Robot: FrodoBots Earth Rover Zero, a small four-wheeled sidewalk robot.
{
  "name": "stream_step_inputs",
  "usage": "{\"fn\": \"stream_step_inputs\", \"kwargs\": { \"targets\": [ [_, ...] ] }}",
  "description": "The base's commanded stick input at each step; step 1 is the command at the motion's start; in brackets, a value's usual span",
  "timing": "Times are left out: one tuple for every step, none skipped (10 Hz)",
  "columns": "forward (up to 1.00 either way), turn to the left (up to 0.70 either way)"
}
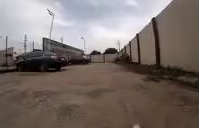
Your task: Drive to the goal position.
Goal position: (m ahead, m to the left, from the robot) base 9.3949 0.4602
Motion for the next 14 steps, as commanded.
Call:
{"fn": "stream_step_inputs", "kwargs": {
  "targets": [
    [0.70,0.00],
    [0.70,0.00],
    [0.70,0.00],
    [0.70,0.00],
    [0.70,0.00],
    [0.70,0.00],
    [0.70,0.00],
    [0.70,0.00],
    [0.70,0.00],
    [0.70,0.00],
    [0.70,0.00],
    [0.70,0.00],
    [0.70,0.00],
    [0.70,0.00]
  ]
}}
